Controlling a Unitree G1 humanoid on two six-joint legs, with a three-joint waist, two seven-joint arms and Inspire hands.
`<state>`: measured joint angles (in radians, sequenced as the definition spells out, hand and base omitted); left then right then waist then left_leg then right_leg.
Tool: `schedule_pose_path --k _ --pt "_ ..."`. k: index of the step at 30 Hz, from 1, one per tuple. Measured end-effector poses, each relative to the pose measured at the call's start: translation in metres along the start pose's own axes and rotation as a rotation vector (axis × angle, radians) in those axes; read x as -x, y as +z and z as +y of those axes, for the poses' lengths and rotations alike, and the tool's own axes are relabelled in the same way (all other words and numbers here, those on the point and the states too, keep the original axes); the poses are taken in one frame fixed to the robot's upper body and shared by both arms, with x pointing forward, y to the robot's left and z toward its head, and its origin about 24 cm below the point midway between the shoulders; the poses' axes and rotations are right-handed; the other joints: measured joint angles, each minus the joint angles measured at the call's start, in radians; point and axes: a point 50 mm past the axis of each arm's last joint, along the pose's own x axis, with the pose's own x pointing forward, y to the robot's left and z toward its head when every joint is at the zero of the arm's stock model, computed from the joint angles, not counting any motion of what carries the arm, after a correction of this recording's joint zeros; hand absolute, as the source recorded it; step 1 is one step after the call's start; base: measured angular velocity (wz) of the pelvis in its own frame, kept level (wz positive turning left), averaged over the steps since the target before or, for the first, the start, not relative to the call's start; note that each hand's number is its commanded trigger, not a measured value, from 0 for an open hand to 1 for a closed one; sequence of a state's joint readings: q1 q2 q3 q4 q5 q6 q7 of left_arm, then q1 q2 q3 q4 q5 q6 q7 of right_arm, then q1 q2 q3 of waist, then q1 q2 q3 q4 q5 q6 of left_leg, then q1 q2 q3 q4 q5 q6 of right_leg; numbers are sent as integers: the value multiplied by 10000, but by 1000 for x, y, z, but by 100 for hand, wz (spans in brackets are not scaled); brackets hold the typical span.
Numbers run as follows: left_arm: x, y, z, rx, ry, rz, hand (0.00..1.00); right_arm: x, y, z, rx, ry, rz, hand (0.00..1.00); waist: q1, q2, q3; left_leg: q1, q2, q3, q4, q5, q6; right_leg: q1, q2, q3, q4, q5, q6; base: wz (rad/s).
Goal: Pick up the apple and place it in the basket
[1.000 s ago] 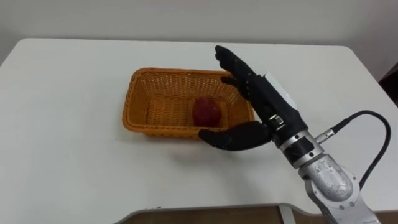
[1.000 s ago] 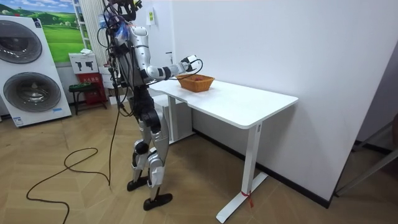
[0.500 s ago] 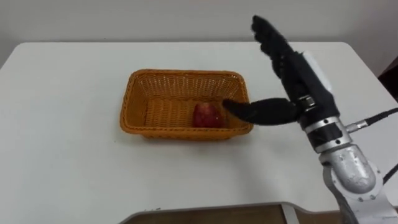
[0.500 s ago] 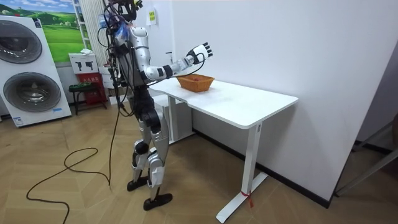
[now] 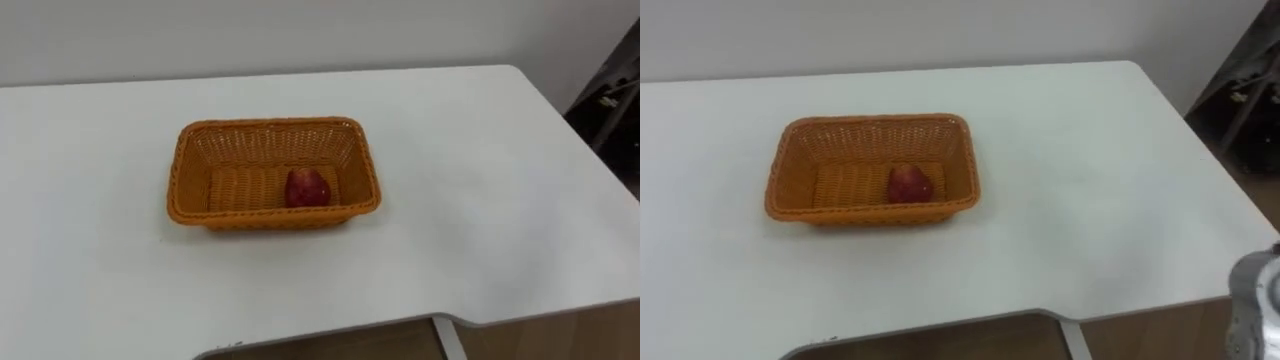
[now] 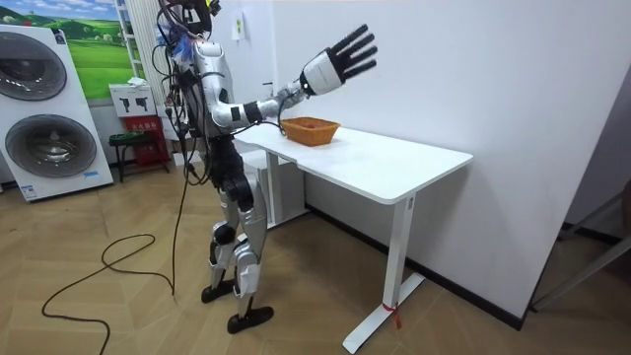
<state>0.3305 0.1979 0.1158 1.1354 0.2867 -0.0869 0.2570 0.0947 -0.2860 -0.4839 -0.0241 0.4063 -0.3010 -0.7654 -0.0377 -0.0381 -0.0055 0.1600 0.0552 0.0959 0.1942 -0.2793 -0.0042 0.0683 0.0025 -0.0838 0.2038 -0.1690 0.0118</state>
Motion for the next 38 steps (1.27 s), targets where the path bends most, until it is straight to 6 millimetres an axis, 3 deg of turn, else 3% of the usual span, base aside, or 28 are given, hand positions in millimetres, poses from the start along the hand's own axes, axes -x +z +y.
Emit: schedule_pose_path --k 4,7,9,10,12,15,17,19,25,30,38 --pt "0 -1 0 -29 38 239 0 -4 -38 -42 1021 -2536 1727 0 -304 81 -10 16 7 13 -61 1 -1 -12 11 6 -3 0 0 0" --pt "-1 7 1 57 123 98 0 10 -79 -84 2366 -4267 3917 0 -365 114 14 13 4 72 -42 1 0 -27 2 20 7 -1 1 -2" --pt "-3 13 1 122 110 87 0 36 -112 -122 3803 -5204 5896 0 -348 171 13 5 3 74 -33 1 0 -28 0 45 7 -9 9 0" --pt "-3 15 1 217 137 96 0 45 -119 -132 4159 -5413 6443 0 -345 181 10 8 3 74 -41 1 -1 -28 0 45 5 -16 13 0" --pt "-3 16 1 424 188 229 0 83 -139 -171 5323 -6208 8639 0 -320 200 2 31 4 66 -49 2 -2 -19 -4 22 33 -71 -1 2" --pt "-2 10 -1 343 65 498 0 130 -149 -204 6573 -6303 10683 0 -331 191 0 34 2 69 -33 1 -2 -37 -6 28 82 -136 -13 0" --pt "-1 8 -3 334 -105 595 0 152 -152 -215 7059 -5864 11696 0 -326 180 3 67 -3 72 -34 1 -2 -22 -10 35 118 -143 -10 0" --pt "-1 8 -4 307 -315 589 0 170 -155 -221 7590 -4528 12795 0 -274 194 24 86 -18 82 -31 1 -2 -42 -22 59 153 -148 -4 -2" --pt "-2 13 -2 365 -413 438 0 186 -162 -218 8676 -655 14188 0 76 211 45 86 1 62 -45 0 -3 -63 -7 32 14 -119 -14 -1" --pt "-2 14 -6 112 -555 530 0 193 -172 -198 10222 3725 14619 0 393 276 50 70 -2 43 -65 0 -3 7 -5 4 13 -109 -5 0" --pt "0 22 -21 -517 -1063 267 0 202 -182 -169 10875 7213 14489 0 610 305 77 5 4 -38 -58 0 -3 14 -8 -63 -18 -109 -4 2"
